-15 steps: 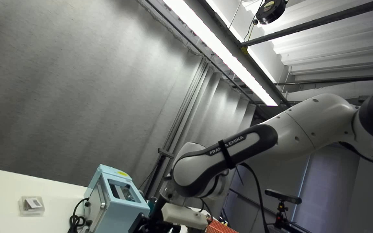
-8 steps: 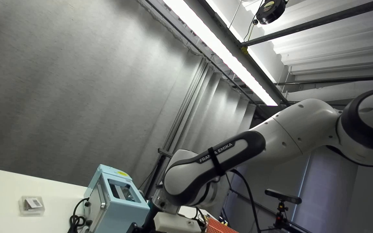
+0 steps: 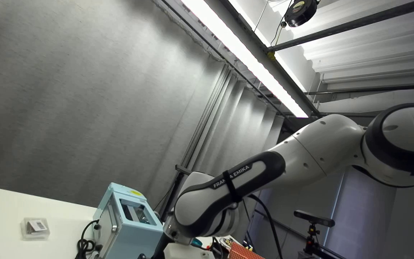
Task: Move the orange object backwards
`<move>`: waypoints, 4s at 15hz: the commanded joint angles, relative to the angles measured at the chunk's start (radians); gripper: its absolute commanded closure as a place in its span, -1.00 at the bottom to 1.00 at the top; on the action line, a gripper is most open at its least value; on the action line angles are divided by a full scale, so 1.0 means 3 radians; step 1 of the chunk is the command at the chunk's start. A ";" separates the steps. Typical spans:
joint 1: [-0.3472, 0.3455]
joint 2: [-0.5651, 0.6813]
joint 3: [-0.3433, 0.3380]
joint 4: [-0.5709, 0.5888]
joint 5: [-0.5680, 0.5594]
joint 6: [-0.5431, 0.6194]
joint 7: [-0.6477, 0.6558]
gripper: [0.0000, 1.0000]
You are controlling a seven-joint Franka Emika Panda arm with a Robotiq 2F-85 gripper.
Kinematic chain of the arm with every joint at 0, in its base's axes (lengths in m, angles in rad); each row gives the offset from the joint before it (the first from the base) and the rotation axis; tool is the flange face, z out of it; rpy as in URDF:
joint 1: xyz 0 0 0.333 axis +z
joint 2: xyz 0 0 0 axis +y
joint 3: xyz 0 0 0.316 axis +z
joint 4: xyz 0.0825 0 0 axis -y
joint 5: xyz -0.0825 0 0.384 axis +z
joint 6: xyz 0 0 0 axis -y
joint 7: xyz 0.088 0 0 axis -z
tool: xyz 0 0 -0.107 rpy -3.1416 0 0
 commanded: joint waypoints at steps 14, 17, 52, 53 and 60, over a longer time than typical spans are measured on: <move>0.0104 0.0363 -0.0167 0.0213 -0.0002 -0.0088 -0.0036 -1.00; 0.0115 0.0496 -0.0181 0.0315 -0.0001 -0.0104 -0.0041 -1.00; 0.0664 0.1600 -0.0141 0.1701 -0.0160 -0.0725 0.0027 1.00; 0.0675 0.1646 -0.0114 0.1788 -0.0155 -0.0745 0.0001 1.00; 0.0885 0.2021 -0.0120 0.2380 -0.0320 -0.0657 -0.0040 1.00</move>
